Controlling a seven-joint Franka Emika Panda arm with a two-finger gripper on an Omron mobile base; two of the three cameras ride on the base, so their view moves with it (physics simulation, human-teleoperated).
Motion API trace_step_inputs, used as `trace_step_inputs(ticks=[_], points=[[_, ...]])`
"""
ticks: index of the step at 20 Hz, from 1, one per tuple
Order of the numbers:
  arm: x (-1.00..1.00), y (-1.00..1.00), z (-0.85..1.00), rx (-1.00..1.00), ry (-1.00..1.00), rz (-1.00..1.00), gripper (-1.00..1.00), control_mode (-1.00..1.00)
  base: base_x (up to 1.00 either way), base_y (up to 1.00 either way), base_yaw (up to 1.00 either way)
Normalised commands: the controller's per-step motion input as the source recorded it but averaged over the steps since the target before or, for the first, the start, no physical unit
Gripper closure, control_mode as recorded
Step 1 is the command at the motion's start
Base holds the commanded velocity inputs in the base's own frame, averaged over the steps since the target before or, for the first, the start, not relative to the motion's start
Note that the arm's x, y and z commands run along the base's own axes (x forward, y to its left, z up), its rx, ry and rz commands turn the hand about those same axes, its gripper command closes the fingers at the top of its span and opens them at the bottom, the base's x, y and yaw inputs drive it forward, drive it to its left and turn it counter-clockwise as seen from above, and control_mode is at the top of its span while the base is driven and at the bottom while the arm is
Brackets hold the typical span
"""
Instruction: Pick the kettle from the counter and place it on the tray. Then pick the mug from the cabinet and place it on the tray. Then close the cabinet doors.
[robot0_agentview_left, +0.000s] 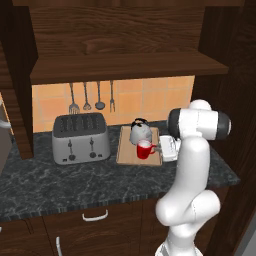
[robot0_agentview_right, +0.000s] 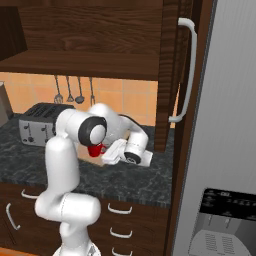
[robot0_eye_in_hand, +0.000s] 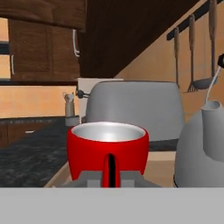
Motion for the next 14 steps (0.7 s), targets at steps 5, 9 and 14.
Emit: trace_step_inputs(ticks=[5,9,14], points=[[0.09,0.02,-0.06,0.00,0.06,0.00,1.00,-1.00,0.00,0.00,0.00],[0.00,0.18,0.00,0.00,0.04,0.00,1.00,-1.00,0.00,0.00,0.00],[0.00,0.38,0.00,0.00,0.08,0.00,-1.00,-1.00,0.00,0.00,0.00]])
